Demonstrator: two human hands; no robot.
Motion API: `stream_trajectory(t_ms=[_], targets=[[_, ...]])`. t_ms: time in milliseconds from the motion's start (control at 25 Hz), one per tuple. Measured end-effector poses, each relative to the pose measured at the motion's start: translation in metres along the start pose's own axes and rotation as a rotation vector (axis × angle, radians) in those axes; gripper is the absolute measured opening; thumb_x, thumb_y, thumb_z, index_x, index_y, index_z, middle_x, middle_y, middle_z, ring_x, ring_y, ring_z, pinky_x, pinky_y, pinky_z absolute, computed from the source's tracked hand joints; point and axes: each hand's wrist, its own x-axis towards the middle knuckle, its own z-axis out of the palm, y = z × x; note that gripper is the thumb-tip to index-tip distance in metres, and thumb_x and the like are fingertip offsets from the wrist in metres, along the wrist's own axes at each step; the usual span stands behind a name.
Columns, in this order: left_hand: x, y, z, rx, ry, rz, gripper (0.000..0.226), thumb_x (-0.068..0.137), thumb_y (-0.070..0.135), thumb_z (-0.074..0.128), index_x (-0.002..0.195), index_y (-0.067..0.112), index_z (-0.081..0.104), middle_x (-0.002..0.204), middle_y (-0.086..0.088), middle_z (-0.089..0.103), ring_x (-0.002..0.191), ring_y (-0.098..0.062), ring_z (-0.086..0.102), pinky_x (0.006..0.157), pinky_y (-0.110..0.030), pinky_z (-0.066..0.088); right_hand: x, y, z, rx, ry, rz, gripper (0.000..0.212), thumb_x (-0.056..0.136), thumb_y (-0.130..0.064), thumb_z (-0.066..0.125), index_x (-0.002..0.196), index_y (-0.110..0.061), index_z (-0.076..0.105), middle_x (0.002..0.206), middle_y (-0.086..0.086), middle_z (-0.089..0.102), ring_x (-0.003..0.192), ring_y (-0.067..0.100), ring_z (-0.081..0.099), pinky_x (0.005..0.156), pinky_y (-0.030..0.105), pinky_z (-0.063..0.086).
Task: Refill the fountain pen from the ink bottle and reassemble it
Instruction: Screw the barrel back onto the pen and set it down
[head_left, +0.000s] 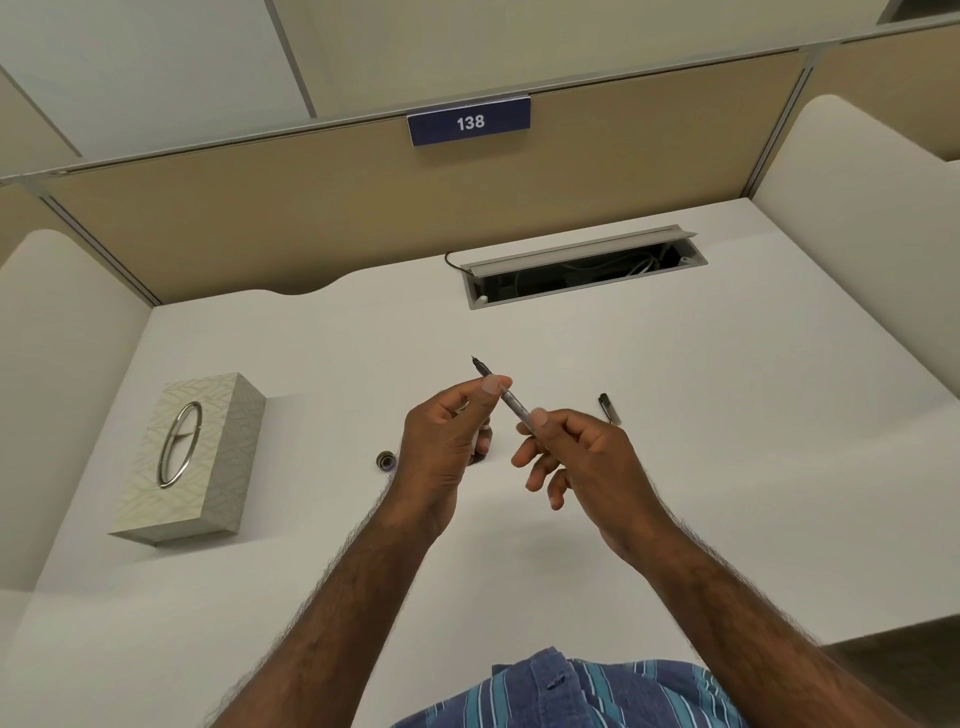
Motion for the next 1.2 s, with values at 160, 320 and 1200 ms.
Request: stream_trajectory(t_ms=[160,320,1200], targets=[[-0.0018,0.002,0.0006,-0.013,-0.011,0.0,0.023,0.093,0.045,0.07,0.104,0.03,0.083,0.076,-0.006,0.047,0.07,-0.02,0.045,0.071,-0.033,0.046,-0.0001,-0.0009,-0.0003,0.007,0.03,0.005,0.025,0.102,-0.036,0.068,0.106,-0.012,0.074,0.089,0.012,0.08,0.066,0.024,0.068,0.05,0.033,0.05],[-0.0032,0.0026,0.0005,-0.01,-0.012,0.0,0.023,0.093,0.046,0.07,0.104,0.031,0.083,0.075,-0.005,0.046,0.069,-0.019,0.045,0.071,-0.031,0.047,0.0002,-0.0007,-0.0007,-0.038,0.035,0.004,0.031,0.103,-0.039,0.067,0.096,-0.011,0.077,0.088,0.008,0.079,0.067,0.022,0.068,0.05,0.034,0.051],[0.0006,0.0032,0.003,-0.012,-0.001,0.003,0.025,0.09,0.047,0.072,0.103,0.03,0.083,0.066,0.006,0.049,0.067,-0.018,0.045,0.075,-0.039,0.046,-0.0014,-0.0049,-0.0012,-0.028,0.028,-0.003,0.03,0.104,-0.04,0.064,0.102,-0.013,0.075,0.091,0.01,0.079,0.069,0.022,0.071,0.054,0.037,0.05]])
